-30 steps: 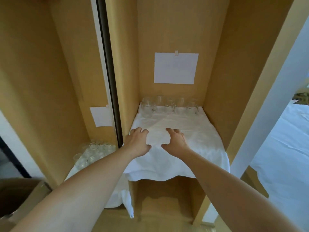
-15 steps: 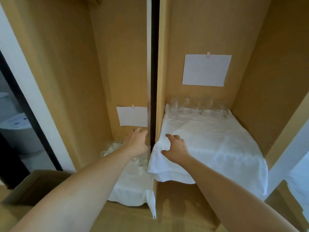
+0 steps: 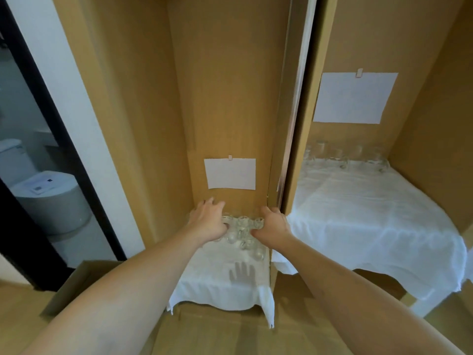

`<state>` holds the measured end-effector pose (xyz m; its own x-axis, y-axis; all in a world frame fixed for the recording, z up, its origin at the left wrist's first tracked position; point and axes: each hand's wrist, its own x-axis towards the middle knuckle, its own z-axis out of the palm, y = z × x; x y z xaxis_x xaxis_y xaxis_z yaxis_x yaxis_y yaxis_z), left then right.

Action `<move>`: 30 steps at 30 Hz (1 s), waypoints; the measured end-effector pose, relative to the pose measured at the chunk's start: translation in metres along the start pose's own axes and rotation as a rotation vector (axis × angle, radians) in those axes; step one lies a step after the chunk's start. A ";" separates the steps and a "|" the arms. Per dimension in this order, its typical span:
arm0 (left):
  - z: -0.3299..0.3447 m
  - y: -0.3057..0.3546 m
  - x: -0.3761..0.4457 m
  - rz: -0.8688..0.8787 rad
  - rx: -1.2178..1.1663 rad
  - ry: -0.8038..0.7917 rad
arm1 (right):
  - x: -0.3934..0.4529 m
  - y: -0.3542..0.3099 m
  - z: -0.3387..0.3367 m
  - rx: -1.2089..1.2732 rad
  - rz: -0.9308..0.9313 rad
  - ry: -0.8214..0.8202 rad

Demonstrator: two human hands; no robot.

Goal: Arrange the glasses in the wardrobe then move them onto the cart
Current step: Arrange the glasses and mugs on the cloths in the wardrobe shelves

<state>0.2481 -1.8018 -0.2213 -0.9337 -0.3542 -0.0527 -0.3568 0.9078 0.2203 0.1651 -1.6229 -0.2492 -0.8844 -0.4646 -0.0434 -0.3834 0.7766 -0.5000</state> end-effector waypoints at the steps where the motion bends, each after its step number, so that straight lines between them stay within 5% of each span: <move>1: 0.001 -0.009 0.001 -0.002 -0.010 -0.001 | 0.001 -0.006 0.005 -0.002 0.012 0.001; 11: 0.037 -0.072 0.007 -0.010 -0.141 -0.032 | 0.008 -0.048 0.062 -0.028 0.062 -0.025; 30: 0.098 -0.119 0.091 -0.287 -0.266 -0.137 | 0.124 -0.025 0.141 -0.004 0.091 -0.286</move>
<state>0.2027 -1.9200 -0.3474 -0.7995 -0.5348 -0.2733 -0.5993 0.6806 0.4214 0.1018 -1.7595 -0.3639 -0.8048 -0.4935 -0.3299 -0.3076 0.8220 -0.4792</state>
